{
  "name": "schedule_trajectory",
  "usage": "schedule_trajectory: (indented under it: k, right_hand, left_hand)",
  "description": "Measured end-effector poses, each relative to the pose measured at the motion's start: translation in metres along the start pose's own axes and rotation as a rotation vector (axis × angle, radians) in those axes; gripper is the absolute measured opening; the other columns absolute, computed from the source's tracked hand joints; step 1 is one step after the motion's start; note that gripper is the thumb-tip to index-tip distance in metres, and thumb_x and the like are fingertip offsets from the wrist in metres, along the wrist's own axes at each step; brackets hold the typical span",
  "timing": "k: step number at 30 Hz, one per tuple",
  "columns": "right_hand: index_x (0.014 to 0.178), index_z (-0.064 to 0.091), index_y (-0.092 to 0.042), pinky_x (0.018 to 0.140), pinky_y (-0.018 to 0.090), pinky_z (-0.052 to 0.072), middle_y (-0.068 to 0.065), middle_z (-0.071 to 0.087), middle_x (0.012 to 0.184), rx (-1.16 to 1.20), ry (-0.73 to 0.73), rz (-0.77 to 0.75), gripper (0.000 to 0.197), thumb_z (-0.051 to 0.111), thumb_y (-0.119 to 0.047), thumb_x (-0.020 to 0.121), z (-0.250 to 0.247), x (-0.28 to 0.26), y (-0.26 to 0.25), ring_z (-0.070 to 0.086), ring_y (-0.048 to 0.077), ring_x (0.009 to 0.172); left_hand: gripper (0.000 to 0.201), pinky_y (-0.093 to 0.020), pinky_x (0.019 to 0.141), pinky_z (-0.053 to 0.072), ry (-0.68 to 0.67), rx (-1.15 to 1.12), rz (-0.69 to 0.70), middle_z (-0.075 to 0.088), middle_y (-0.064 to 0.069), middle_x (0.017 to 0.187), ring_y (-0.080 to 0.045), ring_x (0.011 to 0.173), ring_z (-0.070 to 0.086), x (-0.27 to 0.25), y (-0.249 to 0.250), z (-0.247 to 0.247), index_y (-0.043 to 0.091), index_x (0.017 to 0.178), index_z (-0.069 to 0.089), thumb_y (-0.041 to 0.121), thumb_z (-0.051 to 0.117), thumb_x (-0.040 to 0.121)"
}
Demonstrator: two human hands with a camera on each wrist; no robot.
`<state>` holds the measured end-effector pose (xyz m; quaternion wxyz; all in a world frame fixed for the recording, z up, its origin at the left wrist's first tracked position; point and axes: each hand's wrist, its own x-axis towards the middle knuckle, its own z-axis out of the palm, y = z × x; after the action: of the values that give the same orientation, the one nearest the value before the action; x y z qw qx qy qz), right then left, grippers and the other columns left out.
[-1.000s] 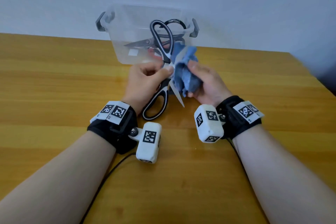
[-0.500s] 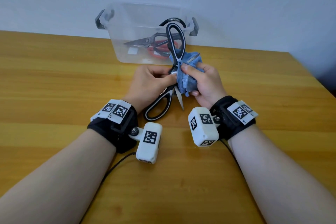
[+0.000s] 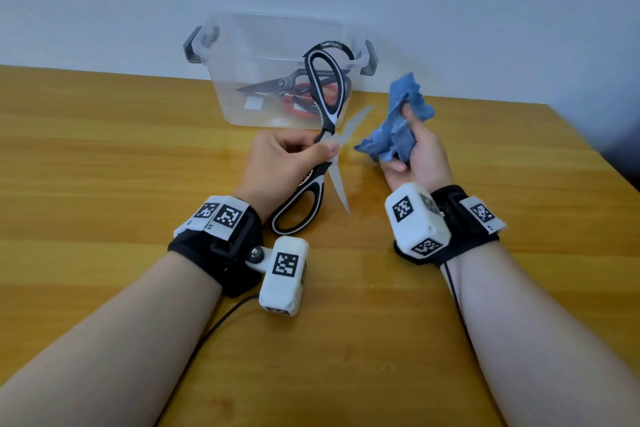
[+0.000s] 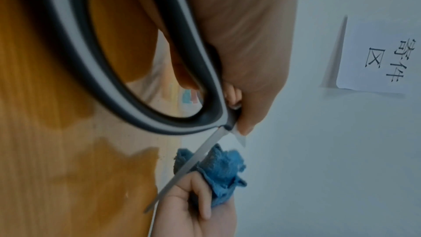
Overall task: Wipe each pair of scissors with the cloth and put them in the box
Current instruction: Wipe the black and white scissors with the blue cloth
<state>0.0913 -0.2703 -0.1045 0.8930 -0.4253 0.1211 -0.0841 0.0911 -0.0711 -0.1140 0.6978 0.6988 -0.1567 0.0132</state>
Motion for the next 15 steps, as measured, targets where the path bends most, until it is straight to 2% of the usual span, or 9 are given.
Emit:
schedule_trajectory:
  k: [2, 4, 5, 7, 9, 11, 13, 15]
  right_hand:
    - [0.099, 0.062, -0.007, 0.03, 0.021, 0.032, 0.013, 0.061, 0.078, -0.166, -0.104, 0.057, 0.027, 0.069, -0.032, 0.092, 0.005, -0.007, 0.004, 0.047, 0.016, 0.044]
    - [0.094, 0.069, -0.008, 0.029, 0.02, 0.03, 0.017, 0.063, 0.081, -0.395, -0.209, 0.049, 0.02, 0.068, -0.029, 0.093, 0.012, -0.014, 0.009, 0.047, 0.019, 0.047]
    - [0.088, 0.073, -0.013, 0.029, 0.019, 0.029, 0.016, 0.065, 0.079, -0.483, -0.254, 0.035, 0.016, 0.067, -0.026, 0.096, 0.015, -0.016, 0.012, 0.048, 0.019, 0.047]
    - [0.082, 0.079, -0.022, 0.029, 0.018, 0.026, 0.013, 0.067, 0.076, -0.621, -0.34, 0.02, 0.018, 0.067, -0.024, 0.096, 0.02, -0.019, 0.015, 0.049, 0.018, 0.046]
    - [0.087, 0.079, -0.022, 0.031, 0.017, 0.026, 0.017, 0.066, 0.079, -0.715, -0.391, 0.023, 0.015, 0.068, -0.025, 0.096, 0.022, -0.019, 0.018, 0.05, 0.018, 0.046]
    - [0.095, 0.077, -0.009, 0.036, 0.019, 0.03, 0.025, 0.063, 0.08, -0.795, -0.415, 0.015, 0.018, 0.07, -0.026, 0.095, 0.023, -0.018, 0.019, 0.052, 0.021, 0.049]
    - [0.101, 0.073, 0.004, 0.046, 0.027, 0.04, 0.037, 0.065, 0.086, -0.896, -0.446, -0.028, 0.036, 0.074, -0.031, 0.091, 0.022, -0.016, 0.021, 0.057, 0.031, 0.059]
    - [0.101, 0.072, 0.007, 0.06, 0.037, 0.048, 0.034, 0.07, 0.092, -0.919, -0.484, -0.066, 0.034, 0.074, -0.026, 0.09, 0.021, -0.016, 0.022, 0.063, 0.033, 0.071]
  left_hand:
    - [0.038, -0.021, 0.057, 0.038, 0.06, -0.024, 0.042, 0.055, -0.009, 0.062, -0.012, 0.056, 0.047, 0.002, -0.002, 0.0, -0.019, 0.077, 0.061, 0.013, 0.075, 0.092]
    - [0.029, -0.017, 0.055, 0.041, 0.126, -0.046, 0.062, 0.06, 0.005, 0.057, -0.004, 0.052, 0.05, 0.004, -0.002, 0.001, -0.015, 0.078, 0.067, 0.008, 0.073, 0.094]
    - [0.021, -0.016, 0.057, 0.044, 0.145, -0.058, 0.071, 0.065, 0.009, 0.059, -0.002, 0.055, 0.055, 0.004, -0.001, 0.001, -0.01, 0.08, 0.072, 0.006, 0.072, 0.094]
    - [0.013, -0.018, 0.063, 0.051, 0.152, -0.072, 0.101, 0.075, 0.007, 0.07, -0.003, 0.065, 0.065, 0.003, 0.002, 0.001, 0.006, 0.082, 0.078, 0.005, 0.071, 0.094]
    - [0.012, -0.022, 0.066, 0.053, 0.161, -0.058, 0.112, 0.077, 0.004, 0.076, -0.007, 0.071, 0.068, 0.004, 0.001, 0.001, 0.011, 0.084, 0.079, 0.007, 0.073, 0.093]
    - [0.009, -0.023, 0.066, 0.054, 0.181, -0.045, 0.128, 0.077, 0.0, 0.077, -0.009, 0.072, 0.068, 0.005, -0.001, 0.0, 0.007, 0.085, 0.079, 0.008, 0.074, 0.093]
    - [0.012, -0.025, 0.065, 0.053, 0.202, -0.025, 0.146, 0.076, -0.009, 0.076, -0.011, 0.071, 0.066, 0.006, -0.003, -0.001, 0.002, 0.084, 0.079, 0.008, 0.074, 0.093]
    - [0.014, -0.026, 0.064, 0.053, 0.207, -0.015, 0.153, 0.075, -0.012, 0.076, -0.011, 0.069, 0.065, 0.006, -0.004, -0.002, 0.0, 0.083, 0.078, 0.009, 0.074, 0.092]
